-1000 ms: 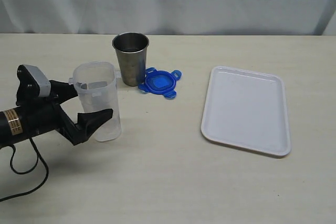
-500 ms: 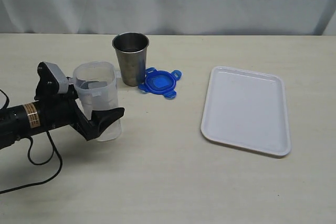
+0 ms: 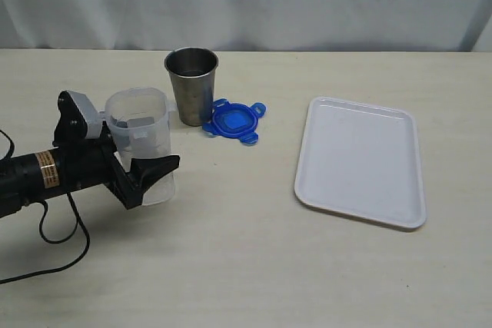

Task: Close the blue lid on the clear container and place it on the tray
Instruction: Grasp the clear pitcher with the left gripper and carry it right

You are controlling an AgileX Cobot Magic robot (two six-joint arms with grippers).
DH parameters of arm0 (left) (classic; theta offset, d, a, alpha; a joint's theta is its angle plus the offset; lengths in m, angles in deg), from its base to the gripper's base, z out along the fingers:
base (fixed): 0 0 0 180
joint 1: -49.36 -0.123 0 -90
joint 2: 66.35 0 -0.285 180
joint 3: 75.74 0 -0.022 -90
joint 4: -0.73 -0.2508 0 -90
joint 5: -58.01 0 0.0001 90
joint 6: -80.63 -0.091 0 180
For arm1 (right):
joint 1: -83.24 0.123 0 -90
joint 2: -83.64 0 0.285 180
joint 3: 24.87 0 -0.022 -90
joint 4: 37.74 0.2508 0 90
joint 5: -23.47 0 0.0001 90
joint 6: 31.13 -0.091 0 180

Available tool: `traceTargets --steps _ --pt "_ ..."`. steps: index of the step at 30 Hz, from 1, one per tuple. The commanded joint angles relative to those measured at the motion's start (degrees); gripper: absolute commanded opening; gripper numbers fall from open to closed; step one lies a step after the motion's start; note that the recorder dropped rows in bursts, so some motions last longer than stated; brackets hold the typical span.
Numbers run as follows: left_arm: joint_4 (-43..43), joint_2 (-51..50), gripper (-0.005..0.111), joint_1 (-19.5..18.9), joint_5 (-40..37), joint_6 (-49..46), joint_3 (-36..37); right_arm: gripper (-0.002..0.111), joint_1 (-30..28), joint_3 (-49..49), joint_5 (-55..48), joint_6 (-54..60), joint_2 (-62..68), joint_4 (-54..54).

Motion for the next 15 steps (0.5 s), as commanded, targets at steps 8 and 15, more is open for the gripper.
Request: traceTargets --steps 8,15 --pt "-4.00 -0.06 0.000 3.26 2.98 2.26 -1.85 0.004 -0.17 0.16 0.79 0.10 -0.29 -0.16" --pt "-5.00 -0.06 0.000 11.22 2.98 4.14 -8.47 0.004 -0.17 0.16 0.79 0.10 -0.29 -0.16"
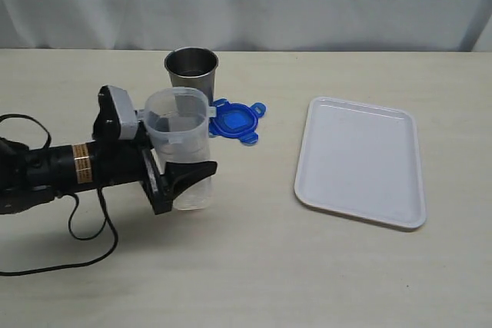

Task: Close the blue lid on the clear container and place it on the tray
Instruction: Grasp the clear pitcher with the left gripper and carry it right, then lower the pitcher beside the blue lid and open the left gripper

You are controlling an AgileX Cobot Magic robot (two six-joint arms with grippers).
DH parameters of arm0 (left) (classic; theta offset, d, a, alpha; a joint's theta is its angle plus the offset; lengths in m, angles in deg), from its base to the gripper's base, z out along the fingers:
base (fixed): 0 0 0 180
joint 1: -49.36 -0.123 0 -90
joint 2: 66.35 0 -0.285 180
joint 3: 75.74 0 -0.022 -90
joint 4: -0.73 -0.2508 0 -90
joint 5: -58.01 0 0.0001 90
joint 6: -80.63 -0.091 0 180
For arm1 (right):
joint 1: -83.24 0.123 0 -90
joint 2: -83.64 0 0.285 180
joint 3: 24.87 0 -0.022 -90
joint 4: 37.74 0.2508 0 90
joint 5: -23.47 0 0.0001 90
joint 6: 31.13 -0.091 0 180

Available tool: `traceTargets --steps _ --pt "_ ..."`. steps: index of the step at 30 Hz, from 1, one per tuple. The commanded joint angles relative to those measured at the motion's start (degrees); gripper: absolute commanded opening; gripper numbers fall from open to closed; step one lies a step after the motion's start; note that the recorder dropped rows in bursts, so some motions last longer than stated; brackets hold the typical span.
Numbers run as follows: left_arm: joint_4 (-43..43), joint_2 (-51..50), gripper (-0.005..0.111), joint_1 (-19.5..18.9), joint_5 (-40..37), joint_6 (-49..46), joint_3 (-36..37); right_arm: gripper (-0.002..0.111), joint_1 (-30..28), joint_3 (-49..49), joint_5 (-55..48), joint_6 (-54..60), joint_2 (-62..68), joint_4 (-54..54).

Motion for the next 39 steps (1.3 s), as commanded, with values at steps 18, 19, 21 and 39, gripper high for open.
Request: traceTargets --steps 18,19,21,39 --pt "-2.94 -1.11 0.000 13.88 -6.28 13.46 -15.06 0.004 -0.17 0.16 0.79 0.10 -0.29 -0.16" --pt "-3.04 -1.73 0.000 13.88 -7.13 13.46 -15.06 0.004 -0.17 0.16 0.79 0.10 -0.29 -0.16" --pt "-3.60 -2.62 0.000 13.88 -8.03 13.46 -15.06 0.004 -0.17 0.16 0.79 0.10 -0.29 -0.16" --pt "-6.17 -3.31 0.000 13.88 -9.26 10.35 -14.96 0.004 -0.17 0.16 0.79 0.10 -0.29 -0.16"
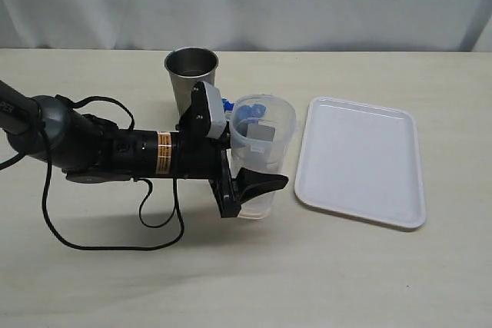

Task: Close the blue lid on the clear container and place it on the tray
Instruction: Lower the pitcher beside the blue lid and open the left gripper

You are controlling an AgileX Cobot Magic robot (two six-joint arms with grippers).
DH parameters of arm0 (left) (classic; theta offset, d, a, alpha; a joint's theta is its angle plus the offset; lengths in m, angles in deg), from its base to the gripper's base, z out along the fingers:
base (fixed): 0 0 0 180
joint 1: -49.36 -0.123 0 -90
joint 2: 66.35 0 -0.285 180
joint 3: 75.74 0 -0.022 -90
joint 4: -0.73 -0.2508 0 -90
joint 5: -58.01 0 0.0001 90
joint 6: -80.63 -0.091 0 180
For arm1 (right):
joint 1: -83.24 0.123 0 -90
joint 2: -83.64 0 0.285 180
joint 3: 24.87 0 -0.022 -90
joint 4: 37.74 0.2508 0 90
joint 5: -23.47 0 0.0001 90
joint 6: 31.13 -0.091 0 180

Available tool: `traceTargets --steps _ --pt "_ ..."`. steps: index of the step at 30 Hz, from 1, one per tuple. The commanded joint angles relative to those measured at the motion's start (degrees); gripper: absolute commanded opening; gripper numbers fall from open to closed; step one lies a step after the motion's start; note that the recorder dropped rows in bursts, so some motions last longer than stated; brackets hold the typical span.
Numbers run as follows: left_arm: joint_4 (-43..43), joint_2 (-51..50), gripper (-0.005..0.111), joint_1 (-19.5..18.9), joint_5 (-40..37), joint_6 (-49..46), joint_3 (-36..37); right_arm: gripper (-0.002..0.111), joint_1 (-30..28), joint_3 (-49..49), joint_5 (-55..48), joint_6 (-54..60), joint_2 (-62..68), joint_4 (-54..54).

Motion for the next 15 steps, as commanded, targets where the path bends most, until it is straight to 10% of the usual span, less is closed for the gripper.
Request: traceTargets --steps 1,15 --pt "-1.22 -0.99 0.000 -0.11 0.41 -0.57 -0.27 0.004 -0.17 0.16 0.79 0.10 -0.29 -0.16" --pt "-0.20 -2.68 0.000 -0.11 0.94 -4.66 -0.27 0.004 -0.17 0.16 0.79 0.10 -0.29 -0.16"
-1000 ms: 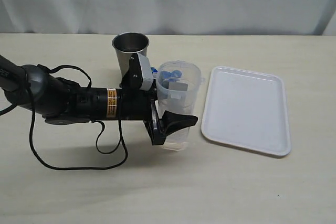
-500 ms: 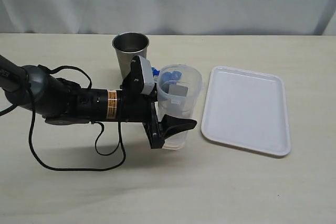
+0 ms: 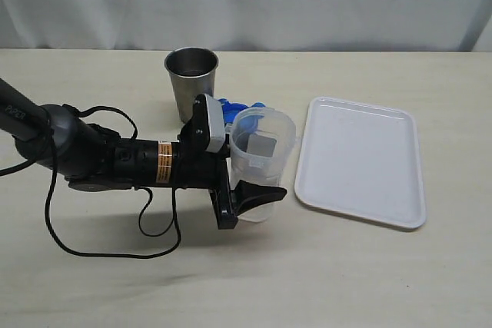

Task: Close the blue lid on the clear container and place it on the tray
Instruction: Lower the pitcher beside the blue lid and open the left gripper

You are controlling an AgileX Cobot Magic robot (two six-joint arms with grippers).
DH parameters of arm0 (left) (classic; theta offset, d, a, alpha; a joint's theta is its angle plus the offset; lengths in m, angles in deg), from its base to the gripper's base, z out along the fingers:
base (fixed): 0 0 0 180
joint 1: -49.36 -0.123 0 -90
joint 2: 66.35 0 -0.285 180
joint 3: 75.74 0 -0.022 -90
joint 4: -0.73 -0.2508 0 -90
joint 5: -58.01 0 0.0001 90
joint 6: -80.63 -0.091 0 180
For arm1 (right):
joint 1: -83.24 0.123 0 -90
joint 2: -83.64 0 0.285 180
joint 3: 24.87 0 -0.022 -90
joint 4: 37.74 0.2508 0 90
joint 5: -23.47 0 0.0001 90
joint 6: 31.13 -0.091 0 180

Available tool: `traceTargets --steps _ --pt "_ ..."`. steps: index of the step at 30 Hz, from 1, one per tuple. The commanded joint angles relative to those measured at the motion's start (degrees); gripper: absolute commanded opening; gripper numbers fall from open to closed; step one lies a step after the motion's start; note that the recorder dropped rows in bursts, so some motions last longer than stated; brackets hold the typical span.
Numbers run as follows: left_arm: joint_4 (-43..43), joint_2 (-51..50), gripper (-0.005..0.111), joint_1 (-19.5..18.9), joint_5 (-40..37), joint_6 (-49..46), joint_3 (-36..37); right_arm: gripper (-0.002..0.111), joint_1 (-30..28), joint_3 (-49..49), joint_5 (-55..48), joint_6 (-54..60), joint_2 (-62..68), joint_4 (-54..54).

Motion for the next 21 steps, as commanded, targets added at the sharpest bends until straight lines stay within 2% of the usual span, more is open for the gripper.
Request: traceTargets --steps 1,3,9,14,21 --pt "0.76 0.09 0.000 -0.11 -1.60 0.18 -0.27 0.004 -0.17 0.16 0.79 0.10 -0.29 -0.16" --pt "0.76 0.09 0.004 -0.11 -1.71 1.14 -0.27 0.004 -0.17 0.16 0.79 0.10 -0.29 -0.16" --pt "0.76 0.09 0.036 -0.11 -1.71 1.39 -0.27 0.004 -0.17 0.16 0.79 0.10 -0.29 -0.16" --pt "0.76 0.09 0.048 -0.11 -1.71 1.39 -0.27 0.004 -0.17 0.16 0.79 0.10 -0.29 -0.16" --pt "0.76 0.09 0.074 -0.11 -1.71 1.39 -0.27 0.004 -0.17 0.16 0.79 0.10 -0.29 -0.16"
